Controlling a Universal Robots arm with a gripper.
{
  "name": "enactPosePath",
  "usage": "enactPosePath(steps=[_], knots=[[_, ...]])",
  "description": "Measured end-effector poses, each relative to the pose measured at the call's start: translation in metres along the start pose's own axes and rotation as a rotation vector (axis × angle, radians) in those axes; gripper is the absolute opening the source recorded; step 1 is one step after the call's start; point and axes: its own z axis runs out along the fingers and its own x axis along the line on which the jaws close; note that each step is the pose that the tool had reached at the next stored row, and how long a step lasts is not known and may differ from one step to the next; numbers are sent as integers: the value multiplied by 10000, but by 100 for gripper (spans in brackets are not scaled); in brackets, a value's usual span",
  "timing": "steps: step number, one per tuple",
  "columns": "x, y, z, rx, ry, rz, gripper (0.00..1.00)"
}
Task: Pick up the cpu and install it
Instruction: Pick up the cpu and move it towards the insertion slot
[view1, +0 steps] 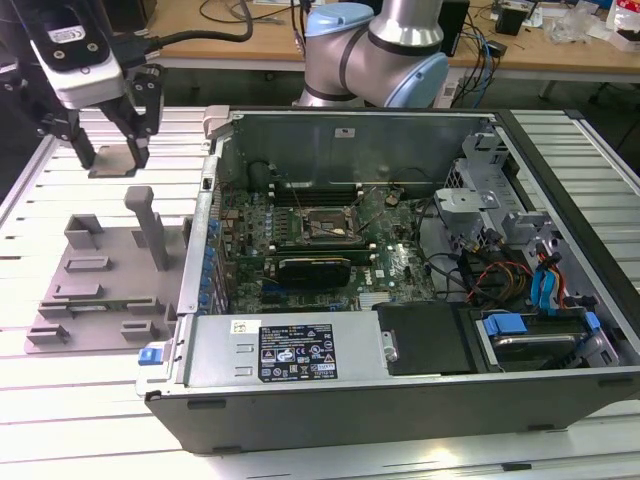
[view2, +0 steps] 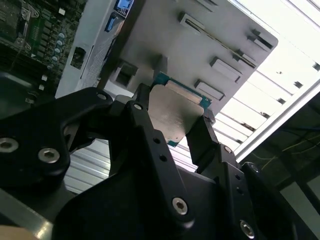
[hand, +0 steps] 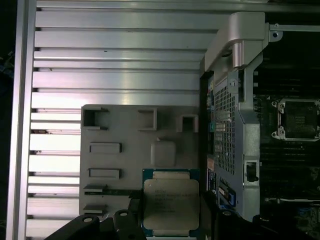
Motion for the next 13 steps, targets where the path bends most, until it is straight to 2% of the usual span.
enactPosePath(steps=[5, 13], knots=[[-145, -3, 0, 0, 0, 0, 55], [-231, -4, -1, -1, 0, -1, 55]])
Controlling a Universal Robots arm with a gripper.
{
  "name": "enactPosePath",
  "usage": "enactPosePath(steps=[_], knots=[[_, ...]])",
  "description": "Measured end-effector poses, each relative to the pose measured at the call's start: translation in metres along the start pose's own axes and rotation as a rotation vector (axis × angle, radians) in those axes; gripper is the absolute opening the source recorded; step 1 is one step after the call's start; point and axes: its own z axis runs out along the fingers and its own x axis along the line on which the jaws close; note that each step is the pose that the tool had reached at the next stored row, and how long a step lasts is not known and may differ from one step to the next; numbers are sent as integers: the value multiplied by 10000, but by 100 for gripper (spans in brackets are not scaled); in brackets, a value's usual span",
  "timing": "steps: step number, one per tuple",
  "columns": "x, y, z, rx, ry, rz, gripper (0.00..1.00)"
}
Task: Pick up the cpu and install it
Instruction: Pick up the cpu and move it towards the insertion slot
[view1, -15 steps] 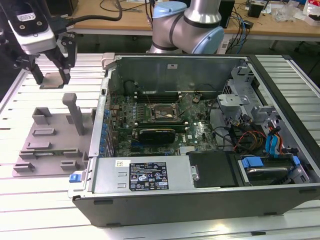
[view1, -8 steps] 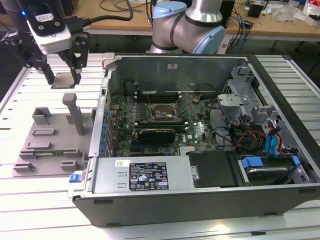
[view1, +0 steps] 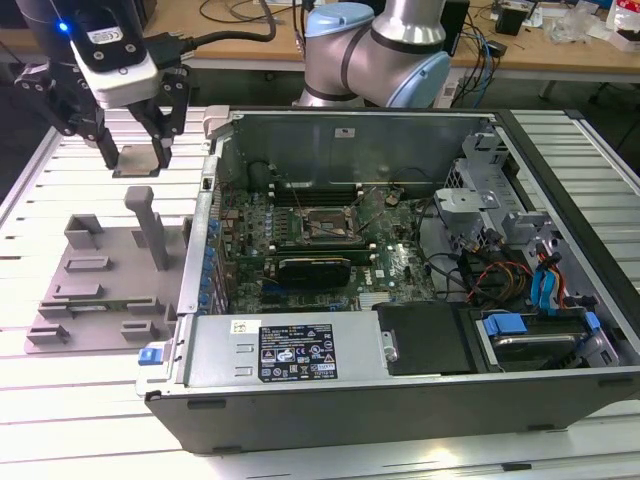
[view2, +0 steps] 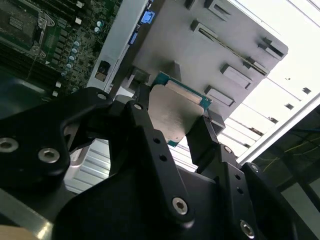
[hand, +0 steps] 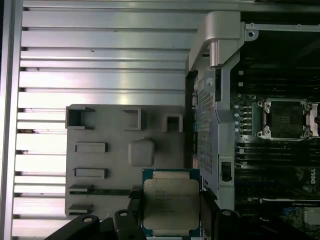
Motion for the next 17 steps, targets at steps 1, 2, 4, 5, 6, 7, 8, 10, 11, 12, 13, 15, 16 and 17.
enactPosePath(steps=[1, 2, 4, 5, 6, 7, 8, 10, 11, 12, 13, 15, 16, 17], knots=[[-36, -1, 0, 1, 0, 1, 55], [-43, -1, 0, 0, 0, 1, 55], [-58, -1, 0, 0, 0, 0, 55], [-65, -1, 0, 1, 0, 0, 55], [-76, -1, -1, 1, 1, 1, 55], [-93, -1, 0, 0, 0, 0, 55], [-112, -2, -1, 1, 1, 1, 55], [-156, -3, -1, 1, 1, 1, 55], [-169, -3, -1, 0, 0, 0, 55], [-193, -3, -1, 1, 0, 0, 55], [-221, -4, -1, 2, 1, 0, 55], [-293, -5, -1, 0, -1, 1, 55], [-311, -5, -1, 0, -1, 1, 55], [-347, -6, -1, 1, 0, 1, 55]])
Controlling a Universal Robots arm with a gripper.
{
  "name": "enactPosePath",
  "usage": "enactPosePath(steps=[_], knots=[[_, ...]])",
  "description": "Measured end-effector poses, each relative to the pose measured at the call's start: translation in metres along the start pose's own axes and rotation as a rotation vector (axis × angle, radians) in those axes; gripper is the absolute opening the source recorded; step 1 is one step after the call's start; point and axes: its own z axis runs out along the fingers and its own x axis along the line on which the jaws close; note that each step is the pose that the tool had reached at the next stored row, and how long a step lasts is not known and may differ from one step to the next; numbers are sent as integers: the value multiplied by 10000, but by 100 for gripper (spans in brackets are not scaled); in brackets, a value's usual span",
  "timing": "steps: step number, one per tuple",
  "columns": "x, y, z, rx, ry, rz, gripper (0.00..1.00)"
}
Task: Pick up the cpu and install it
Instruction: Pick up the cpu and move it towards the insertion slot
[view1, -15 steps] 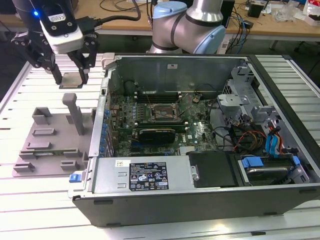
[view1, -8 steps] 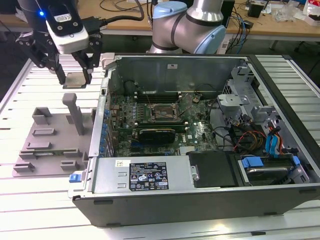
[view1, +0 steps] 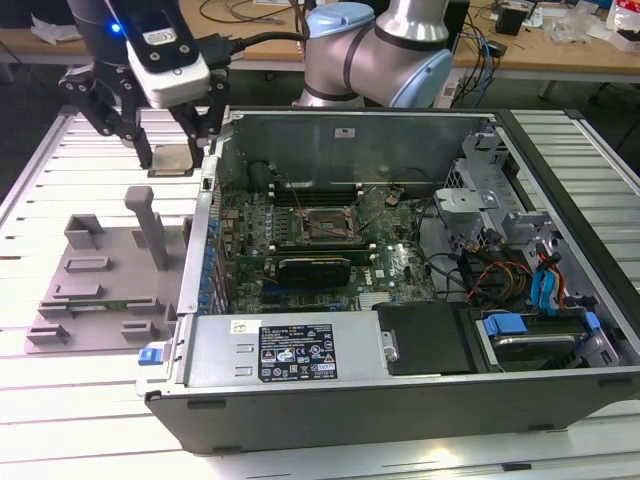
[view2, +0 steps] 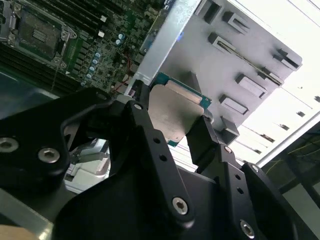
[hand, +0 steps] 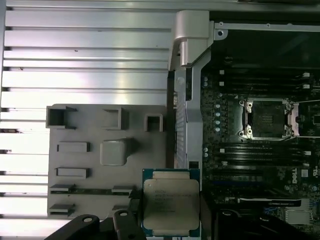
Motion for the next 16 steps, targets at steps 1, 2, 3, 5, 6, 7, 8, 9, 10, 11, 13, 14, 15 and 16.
enactPosePath(steps=[1, 2, 3, 5, 6, 7, 8, 9, 10, 11, 13, 14, 15, 16], knots=[[-21, 0, 0, 0, 0, 0, 55], [-36, -1, 0, -1, 0, -1, 55], [-75, -2, 0, 0, 1, -1, 55], [-122, -2, -1, 1, 0, 0, 55], [-144, -3, -1, 0, 0, -1, 55], [-171, -3, -1, 0, 0, 0, 55], [-192, -3, -1, 0, 0, 0, 55], [-216, -4, -1, 0, 1, -1, 55], [-238, -4, -1, 0, 0, 0, 55], [-277, -5, -1, 0, 0, -1, 55], [-326, -5, -1, 0, 0, 0, 55], [-339, -6, -1, 0, 0, 0, 55], [-359, -6, -1, 0, 0, 1, 55], [-392, -7, -1, 0, 1, 0, 55]])
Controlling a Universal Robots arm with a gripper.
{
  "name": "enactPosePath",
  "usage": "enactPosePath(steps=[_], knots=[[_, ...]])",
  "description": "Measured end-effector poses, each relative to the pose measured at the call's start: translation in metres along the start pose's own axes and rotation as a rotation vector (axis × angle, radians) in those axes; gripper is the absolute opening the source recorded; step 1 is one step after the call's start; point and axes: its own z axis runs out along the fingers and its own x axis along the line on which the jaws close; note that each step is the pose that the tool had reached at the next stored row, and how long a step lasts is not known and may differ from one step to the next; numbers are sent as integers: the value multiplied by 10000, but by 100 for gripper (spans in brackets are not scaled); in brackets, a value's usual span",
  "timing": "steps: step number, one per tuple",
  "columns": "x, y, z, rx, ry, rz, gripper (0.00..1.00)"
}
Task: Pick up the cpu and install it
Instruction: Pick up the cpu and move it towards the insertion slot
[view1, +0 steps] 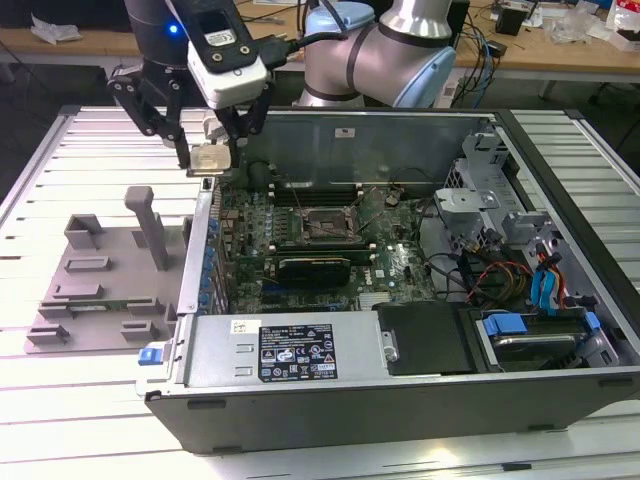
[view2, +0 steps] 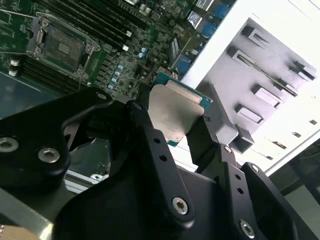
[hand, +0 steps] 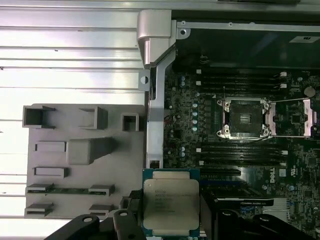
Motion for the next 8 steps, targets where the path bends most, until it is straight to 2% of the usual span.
enactPosePath(steps=[5, 7, 8], knots=[[-120, -2, 0, 0, 0, 1, 55], [-226, -4, 0, 0, -1, -1, 55], [-257, -4, 0, -1, -1, 0, 55]])
